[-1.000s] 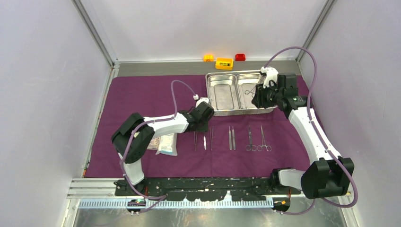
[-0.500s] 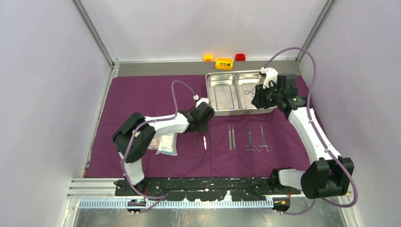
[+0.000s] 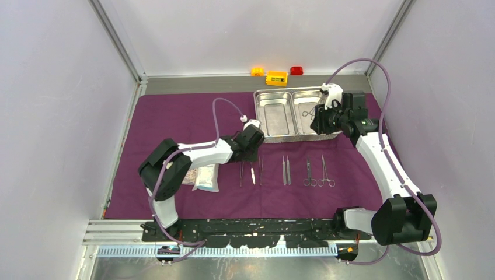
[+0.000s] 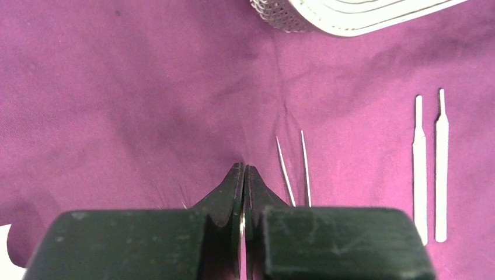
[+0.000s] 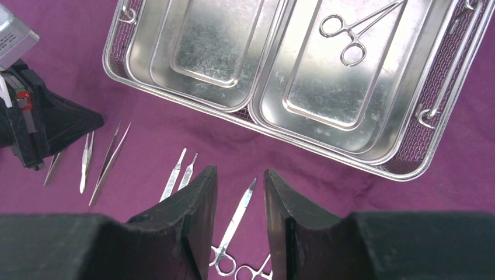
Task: Open and lay out the surgical kit
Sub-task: Adjust the medical item in the surgical kit.
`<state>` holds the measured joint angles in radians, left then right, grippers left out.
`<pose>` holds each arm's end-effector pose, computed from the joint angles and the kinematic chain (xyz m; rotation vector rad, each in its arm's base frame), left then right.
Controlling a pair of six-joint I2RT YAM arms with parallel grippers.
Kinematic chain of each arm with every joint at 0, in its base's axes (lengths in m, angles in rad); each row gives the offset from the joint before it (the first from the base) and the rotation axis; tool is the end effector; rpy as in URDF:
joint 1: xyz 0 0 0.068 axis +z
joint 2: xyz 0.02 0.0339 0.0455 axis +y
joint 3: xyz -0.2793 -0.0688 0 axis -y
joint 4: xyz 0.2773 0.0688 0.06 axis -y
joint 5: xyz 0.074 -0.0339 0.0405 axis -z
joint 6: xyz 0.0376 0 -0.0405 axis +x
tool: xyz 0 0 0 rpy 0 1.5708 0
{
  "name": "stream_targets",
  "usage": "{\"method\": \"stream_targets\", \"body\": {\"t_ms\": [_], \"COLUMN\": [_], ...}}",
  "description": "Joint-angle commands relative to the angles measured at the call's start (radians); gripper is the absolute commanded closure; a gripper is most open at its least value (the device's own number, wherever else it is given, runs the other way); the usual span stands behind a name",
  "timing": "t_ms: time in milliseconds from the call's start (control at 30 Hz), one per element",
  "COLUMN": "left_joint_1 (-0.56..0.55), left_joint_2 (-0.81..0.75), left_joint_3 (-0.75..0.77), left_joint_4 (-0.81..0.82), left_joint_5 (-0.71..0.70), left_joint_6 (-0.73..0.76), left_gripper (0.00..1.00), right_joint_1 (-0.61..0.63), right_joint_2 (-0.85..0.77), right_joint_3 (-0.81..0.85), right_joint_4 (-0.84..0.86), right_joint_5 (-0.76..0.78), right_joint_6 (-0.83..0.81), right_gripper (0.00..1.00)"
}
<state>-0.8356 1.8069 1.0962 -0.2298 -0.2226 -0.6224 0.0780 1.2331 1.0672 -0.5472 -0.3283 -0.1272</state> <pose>0.2744 -0.2910 0.1602 0.1760 2.5035 -0.3356 0.2919 0.0350 0.3187 -0.4009 2.2260 0.3481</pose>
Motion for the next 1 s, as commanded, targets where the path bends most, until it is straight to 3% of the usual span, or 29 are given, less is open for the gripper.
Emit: {"method": "stream_targets", "body": {"t_ms": [0,200,400,533,967], "left_joint_1": [0.007,0.01,0.01,0.01,-0.005], "left_joint_2": [-0.068,-0.103,-0.123,-0.113,-0.068], "left_joint_3": [0.012,0.01,0.002,-0.039,-0.07], "left_joint_4": [0.067,0.093,0.042,0.04,0.032], "left_joint_5": [0.019,0.053,0.043,0.04,0.039], "left_joint_6": [0.044,0.102,0.1,0.075,0.024], "left_gripper": [1.0,1.0,0.73,0.64,0.66], "right_joint_1": [-0.004,-0.003,-0.003,-0.003,-0.003], "right_joint_2": [-0.006,-0.007,0.005,0.009,-0.007], "right_joint_3": [0.01,0.012,0.016,0.014,-0.015], "right_joint_4": [0.03,0.033,0.041,0.039,0.031], "right_joint_5": [-0.018,-0.031,-0.043,-0.045,-0.028], "right_joint_6": [-0.009,-0.009,-0.014,-0.015,-0.035], "right_gripper": [0.6,0.6,0.6,0.6,0.6]}}
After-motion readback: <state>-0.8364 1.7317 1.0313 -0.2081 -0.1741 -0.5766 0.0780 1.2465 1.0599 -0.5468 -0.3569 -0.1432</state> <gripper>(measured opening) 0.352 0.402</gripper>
